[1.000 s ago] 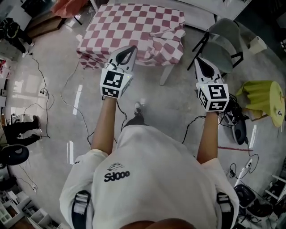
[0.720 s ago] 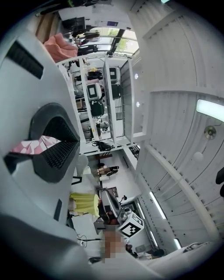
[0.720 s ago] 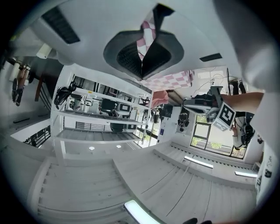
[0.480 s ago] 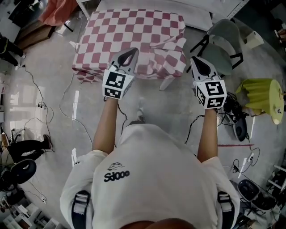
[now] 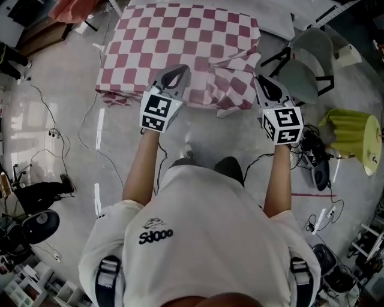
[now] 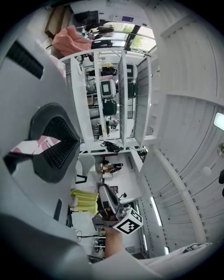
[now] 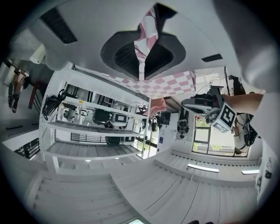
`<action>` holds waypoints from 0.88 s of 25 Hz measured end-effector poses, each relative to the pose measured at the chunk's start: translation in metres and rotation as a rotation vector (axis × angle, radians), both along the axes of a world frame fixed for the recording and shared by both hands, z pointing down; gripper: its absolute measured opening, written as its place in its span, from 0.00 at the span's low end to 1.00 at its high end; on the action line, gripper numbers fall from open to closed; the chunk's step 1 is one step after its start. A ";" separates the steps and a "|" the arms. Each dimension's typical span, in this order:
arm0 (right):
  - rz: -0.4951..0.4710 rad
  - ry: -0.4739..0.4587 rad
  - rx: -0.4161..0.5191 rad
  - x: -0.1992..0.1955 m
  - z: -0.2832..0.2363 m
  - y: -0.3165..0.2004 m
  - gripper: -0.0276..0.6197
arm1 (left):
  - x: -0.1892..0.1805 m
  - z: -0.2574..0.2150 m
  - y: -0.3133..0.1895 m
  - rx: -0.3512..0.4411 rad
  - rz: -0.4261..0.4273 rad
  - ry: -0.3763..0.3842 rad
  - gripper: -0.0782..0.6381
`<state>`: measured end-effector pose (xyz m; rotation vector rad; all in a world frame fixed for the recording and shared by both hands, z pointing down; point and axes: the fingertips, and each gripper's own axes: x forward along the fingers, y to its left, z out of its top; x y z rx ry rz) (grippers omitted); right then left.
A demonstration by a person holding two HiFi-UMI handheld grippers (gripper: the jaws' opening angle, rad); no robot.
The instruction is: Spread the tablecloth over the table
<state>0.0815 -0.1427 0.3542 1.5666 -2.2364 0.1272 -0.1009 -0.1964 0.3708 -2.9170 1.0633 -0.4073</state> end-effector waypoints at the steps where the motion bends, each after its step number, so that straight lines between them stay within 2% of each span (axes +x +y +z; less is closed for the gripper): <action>1: -0.011 -0.003 -0.009 0.002 0.006 -0.006 0.13 | 0.001 0.005 -0.002 -0.009 -0.007 -0.005 0.15; 9: -0.190 -0.039 -0.128 0.017 0.058 -0.071 0.17 | 0.018 0.043 -0.027 -0.099 -0.154 -0.041 0.15; 12: -0.262 0.015 -0.183 0.031 0.084 -0.097 0.21 | 0.027 0.058 -0.039 -0.140 -0.220 -0.031 0.15; 15: -0.376 0.076 -0.226 0.026 0.113 -0.125 0.24 | 0.023 0.072 -0.045 -0.174 -0.310 -0.047 0.15; 22: -0.565 0.160 -0.314 0.014 0.180 -0.154 0.28 | 0.029 0.103 -0.060 -0.226 -0.429 -0.071 0.15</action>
